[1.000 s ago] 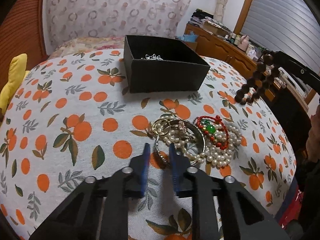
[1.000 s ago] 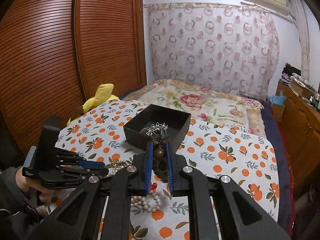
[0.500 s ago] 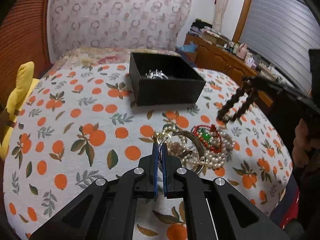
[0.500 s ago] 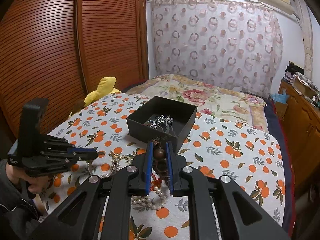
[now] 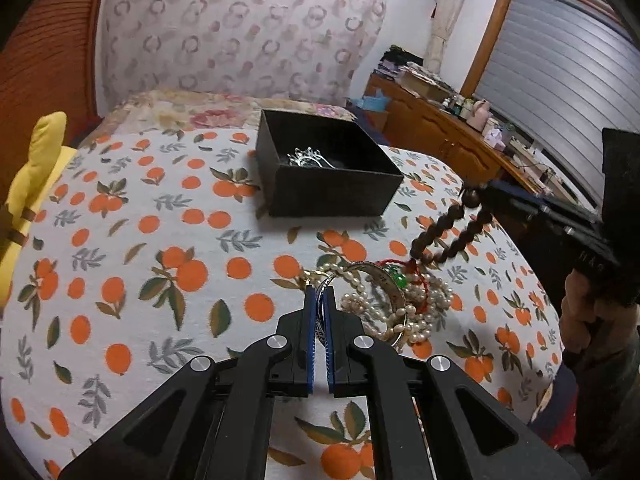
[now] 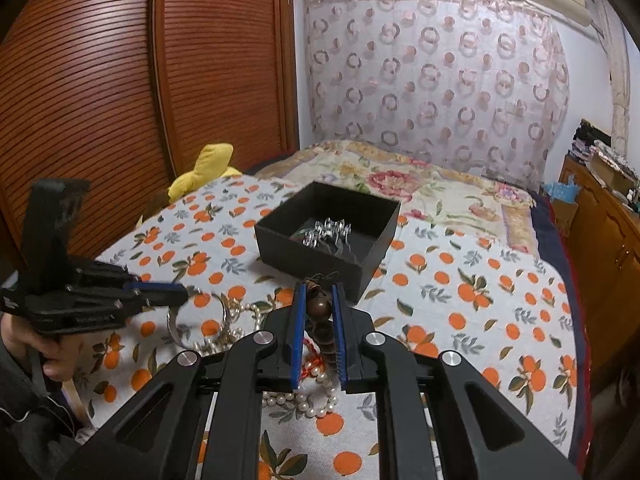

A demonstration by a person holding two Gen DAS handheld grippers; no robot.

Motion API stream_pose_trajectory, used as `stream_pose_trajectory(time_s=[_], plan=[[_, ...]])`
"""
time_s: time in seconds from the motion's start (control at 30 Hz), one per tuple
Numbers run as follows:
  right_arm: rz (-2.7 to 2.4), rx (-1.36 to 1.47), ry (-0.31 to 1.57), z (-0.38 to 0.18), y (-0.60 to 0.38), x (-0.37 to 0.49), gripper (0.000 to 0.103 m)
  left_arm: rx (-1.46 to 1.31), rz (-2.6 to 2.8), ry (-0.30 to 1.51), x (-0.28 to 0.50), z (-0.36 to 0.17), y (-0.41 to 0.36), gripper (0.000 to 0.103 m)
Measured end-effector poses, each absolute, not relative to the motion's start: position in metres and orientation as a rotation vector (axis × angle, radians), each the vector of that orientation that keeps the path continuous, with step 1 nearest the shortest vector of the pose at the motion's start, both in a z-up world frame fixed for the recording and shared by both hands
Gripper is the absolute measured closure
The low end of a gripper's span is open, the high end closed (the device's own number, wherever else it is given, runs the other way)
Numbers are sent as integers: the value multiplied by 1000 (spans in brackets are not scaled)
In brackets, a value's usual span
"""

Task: Organize jewelry

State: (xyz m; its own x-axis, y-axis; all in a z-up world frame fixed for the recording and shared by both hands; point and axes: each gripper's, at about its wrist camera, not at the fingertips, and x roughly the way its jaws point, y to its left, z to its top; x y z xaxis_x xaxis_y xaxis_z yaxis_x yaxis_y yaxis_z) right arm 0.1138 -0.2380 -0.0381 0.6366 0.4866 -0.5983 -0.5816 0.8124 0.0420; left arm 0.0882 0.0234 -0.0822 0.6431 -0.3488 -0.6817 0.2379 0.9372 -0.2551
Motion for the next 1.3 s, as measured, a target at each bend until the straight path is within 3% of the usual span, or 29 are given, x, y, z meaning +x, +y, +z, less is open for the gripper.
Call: stream_pose_trajectory(time_s=[0.2, 0.27, 1.03, 1.07, 1.1, 1.3], plan=[[633, -161, 681, -57, -230, 114, 86, -128, -309, 775, 87, -72, 28, 100], [639, -166, 686, -62, -227, 112, 73, -124, -303, 765, 87, -68, 29, 100], [804, -127, 768, -82, -182, 105, 71, -94, -310, 684, 89, -32, 19, 100], [805, -124, 767, -81, -182, 105, 78, -93, -309, 683, 89, -32, 19, 100], [809, -121, 768, -81, -183, 107, 95, -91, -308, 684, 89, -32, 19, 100], [815, -118, 733, -71, -188, 103, 98, -83, -294, 688, 90, -33, 18, 100]])
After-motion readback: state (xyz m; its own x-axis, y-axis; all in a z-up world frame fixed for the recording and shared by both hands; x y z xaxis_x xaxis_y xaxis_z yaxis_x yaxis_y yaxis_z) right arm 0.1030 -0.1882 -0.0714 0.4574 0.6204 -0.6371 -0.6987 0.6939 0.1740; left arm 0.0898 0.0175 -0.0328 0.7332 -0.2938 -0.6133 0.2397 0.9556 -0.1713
